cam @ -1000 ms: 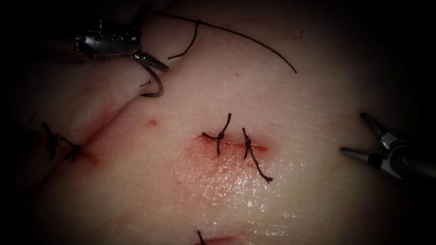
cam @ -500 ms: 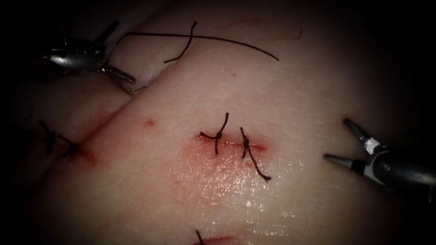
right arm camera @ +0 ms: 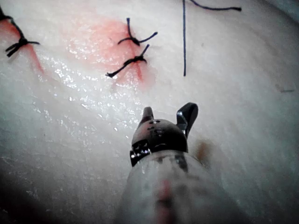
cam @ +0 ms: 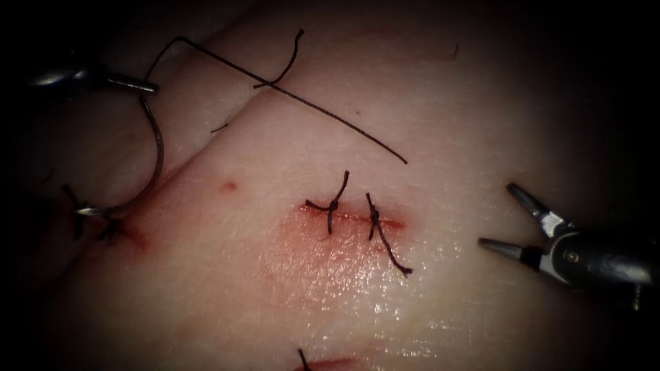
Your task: Wound Closure
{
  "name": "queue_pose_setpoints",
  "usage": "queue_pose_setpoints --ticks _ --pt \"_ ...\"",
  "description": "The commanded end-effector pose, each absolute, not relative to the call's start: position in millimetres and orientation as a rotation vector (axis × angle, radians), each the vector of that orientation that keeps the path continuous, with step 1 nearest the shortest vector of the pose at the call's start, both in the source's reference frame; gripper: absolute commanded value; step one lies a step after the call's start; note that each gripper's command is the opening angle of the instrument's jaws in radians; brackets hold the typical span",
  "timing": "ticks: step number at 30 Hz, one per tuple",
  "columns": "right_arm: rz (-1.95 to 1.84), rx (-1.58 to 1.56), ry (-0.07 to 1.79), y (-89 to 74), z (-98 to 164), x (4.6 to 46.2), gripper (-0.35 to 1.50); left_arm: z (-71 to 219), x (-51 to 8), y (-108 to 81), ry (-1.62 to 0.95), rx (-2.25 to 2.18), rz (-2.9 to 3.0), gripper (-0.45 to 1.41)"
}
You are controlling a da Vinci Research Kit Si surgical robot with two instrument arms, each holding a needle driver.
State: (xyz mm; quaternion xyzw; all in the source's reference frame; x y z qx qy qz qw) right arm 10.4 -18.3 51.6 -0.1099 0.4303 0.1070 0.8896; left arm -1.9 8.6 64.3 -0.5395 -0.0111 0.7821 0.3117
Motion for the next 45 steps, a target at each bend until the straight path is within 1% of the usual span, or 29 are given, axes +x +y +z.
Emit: queue_pose_setpoints --ticks 1,3,6,10,13,18,19,21,22,23,24,30,33,34,36,37,45 --pt "0.222 -0.229 0.896 -18.0 51.9 11.0 1.3 64.1 -2.2 9.4 0.007 -1.458 2.013 1.15" --pt "0.222 -0.229 0.896 -18.0 51.9 11.0 1.3 63.0 -2.0 10.0 0.054 -1.517 1.932 1.13" --pt "0.222 -0.227 0.897 -17.9 51.7 11.0 1.3 61.4 -2.3 10.4 0.038 -1.545 1.834 1.13" --pt "0.222 -0.222 0.901 -17.7 51.5 10.7 1.28 59.8 -3.1 10.2 0.027 -1.533 1.829 1.15" --pt "0.22 -0.212 0.907 -17.5 50.9 10.2 1.25 58.1 -4.8 8.5 0.034 -1.561 1.889 1.13" --pt "0.228 -0.211 0.938 -17.3 48.8 9.2 1.14 55.2 -11.5 1.9 0.031 -1.563 2.14 0.96" --pt "0.228 -0.211 0.938 -17.3 48.8 9.2 1.14 55.2 -11.5 1.9 0.031 -1.563 2.14 0.96" --pt "0.228 -0.208 0.946 -17.4 48.2 9.4 1.11 54.4 -14.8 -0.4 0.044 -1.546 2.259 0.96" --pt "0.228 -0.206 0.948 -17.6 47.7 9.6 1.09 54.0 -17.7 -2.0 0.071 -1.492 2.354 0.96" --pt "0.228 -0.206 0.948 -17.6 47.7 9.6 1.09 54.0 -17.7 -2.0 0.071 -1.492 2.354 0.96" --pt "0.228 -0.206 0.95 -17.7 47.5 9.8 1.09 53.7 -20.9 -3.7 0.12 -1.443 2.443 0.96" --pt "0.227 -0.208 0.949 -17.7 47.9 9.8 1.09 54.3 -28.2 -7.2 0.265 -1.352 2.604 0.96" --pt "0.227 -0.21 0.949 -17.8 48.0 9.8 1.09 54.8 -29.6 -7.9 0.295 -1.338 2.629 0.96" --pt "0.228 -0.213 0.95 -17.9 48.0 10.0 1.09 55.4 -30.9 -8.6 0.321 -1.321 2.645 0.96" --pt "0.228 -0.214 0.949 -17.9 48.0 10.0 1.09 55.7 -31.3 -8.9 0.336 -1.317 2.657 0.96" --pt "0.228 -0.215 0.949 -18.0 48.1 10.2 1.09 56.7 -32.3 -9.8 0.35 -1.283 2.689 0.89" --pt "0.226 -0.216 0.945 -18.3 48.3 10.8 1.09 60.0 -33.1 -11.4 0.357 -1.145 2.796 0.76"
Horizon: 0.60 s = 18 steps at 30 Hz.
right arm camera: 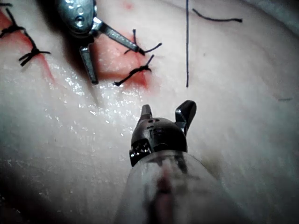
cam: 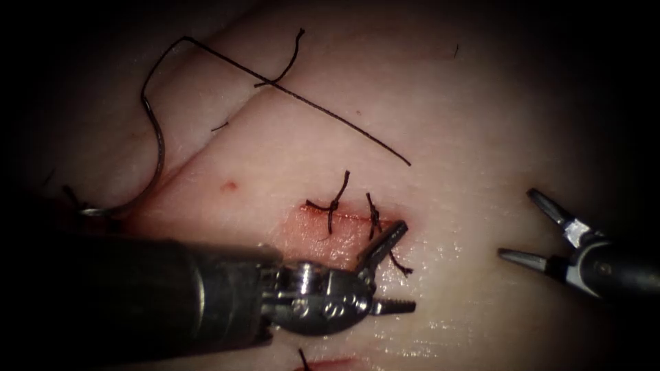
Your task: Wound Closure
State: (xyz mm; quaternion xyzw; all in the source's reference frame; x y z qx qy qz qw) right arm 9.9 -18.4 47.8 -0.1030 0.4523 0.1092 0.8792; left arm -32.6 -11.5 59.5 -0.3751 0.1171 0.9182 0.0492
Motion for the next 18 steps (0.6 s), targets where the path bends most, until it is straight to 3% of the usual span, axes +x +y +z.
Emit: queue_pose_setpoints --ticks 1,18 --pt "0.225 -0.215 0.943 -18.3 48.3 10.9 1.09 60.4 -33.2 -11.6 0.36 -1.141 2.8 0.73" --pt "0.221 -0.214 0.936 -18.5 48.9 11.2 1.09 62.9 -34.4 -11.7 0.405 -1.133 2.816 0.41"
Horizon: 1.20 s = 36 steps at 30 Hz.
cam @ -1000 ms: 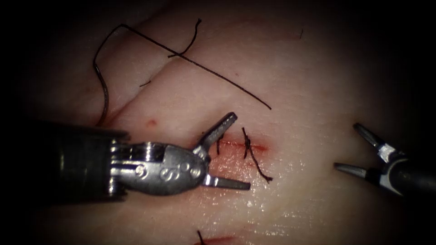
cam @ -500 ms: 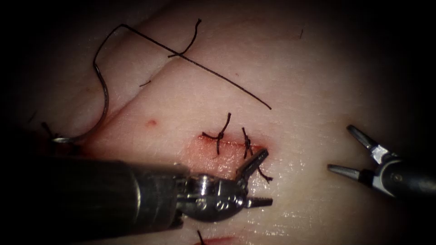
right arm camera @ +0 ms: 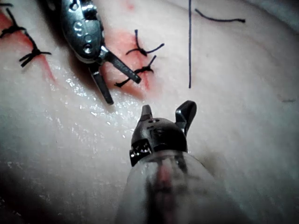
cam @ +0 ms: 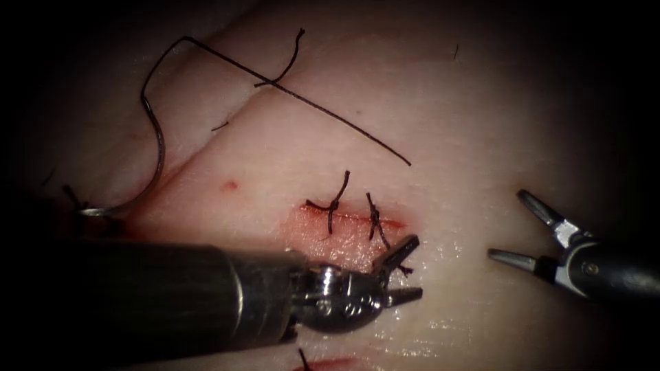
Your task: Wound Closure
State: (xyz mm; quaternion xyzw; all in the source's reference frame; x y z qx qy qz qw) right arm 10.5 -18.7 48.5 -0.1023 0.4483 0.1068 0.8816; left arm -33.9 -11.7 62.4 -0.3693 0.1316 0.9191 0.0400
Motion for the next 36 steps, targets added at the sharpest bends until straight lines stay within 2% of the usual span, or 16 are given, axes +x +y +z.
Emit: queue_pose_setpoints --ticks 1,2,3,6,9,21,27,36 --pt "0.221 -0.214 0.936 -18.5 48.9 11.2 1.09 63.0 -34.1 -11.7 0.404 -1.135 2.817 0.17" --pt "0.221 -0.214 0.936 -18.5 48.9 11.2 1.09 63.0 -34.0 -11.7 0.404 -1.136 2.818 -0.01" --pt "0.221 -0.214 0.936 -18.5 48.9 11.2 1.09 62.8 -33.8 -11.9 0.407 -1.139 2.824 -0.45" --pt "0.22 -0.213 0.939 -18.4 49.0 11.2 1.09 62.6 -33.6 -12.0 0.418 -1.142 2.839 -0.45" --pt "0.18 -0.181 0.98 -18.1 49.6 10.9 1.01 61.5 -32.7 -12.1 0.369 -1.236 2.844 -0.45" --pt "-0.093 -0.006 1.332 -18.3 53.5 14.0 1.01 63.6 -29.5 -9.4 0.105 -1.75 2.689 -0.45" --pt "-0.147 -0.021 1.375 -18.0 54.9 16.2 1.01 65.0 -29.1 -8.4 0.022 -1.972 2.561 -0.45" --pt "-0.17 -0.031 1.41 -18.3 54.7 20.2 1.01 64.8 -29.0 -8.7 0.002 -2.032 2.525 -0.45"
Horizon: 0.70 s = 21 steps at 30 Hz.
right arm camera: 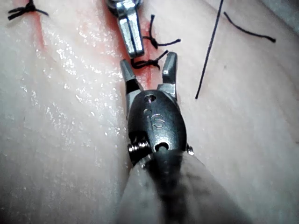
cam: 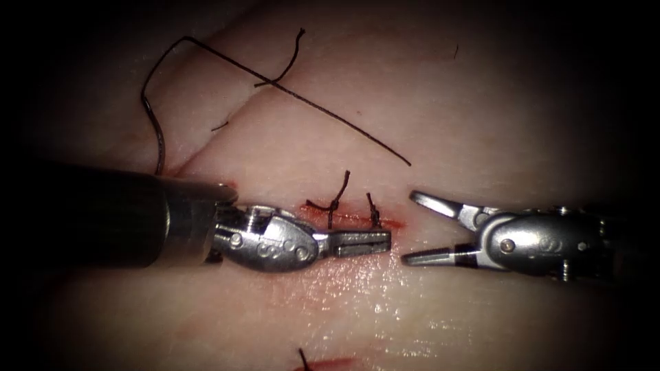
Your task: Wound Closure
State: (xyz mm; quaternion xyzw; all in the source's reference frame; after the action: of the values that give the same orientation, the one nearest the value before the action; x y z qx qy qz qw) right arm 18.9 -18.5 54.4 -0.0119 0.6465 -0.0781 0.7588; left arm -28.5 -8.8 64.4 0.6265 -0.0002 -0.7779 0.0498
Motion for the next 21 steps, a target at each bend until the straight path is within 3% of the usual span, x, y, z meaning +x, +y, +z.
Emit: queue_pose_setpoints --ticks 1,11,21 --pt "-0.17 -0.031 1.41 -18.3 54.7 20.2 1.01 64.8 -29.0 -8.7 -0.002 1.907 -2.37 -0.45" --pt "-0.182 -0.051 1.395 -19.2 56.2 22.4 1.16 63.5 -29.1 -9.6 0.011 1.915 -2.358 -0.45" --pt "-0.2 -0.054 1.409 -19.8 56.6 24.4 1.18 62.7 -29.2 -9.6 0.014 1.927 -2.354 -0.45"
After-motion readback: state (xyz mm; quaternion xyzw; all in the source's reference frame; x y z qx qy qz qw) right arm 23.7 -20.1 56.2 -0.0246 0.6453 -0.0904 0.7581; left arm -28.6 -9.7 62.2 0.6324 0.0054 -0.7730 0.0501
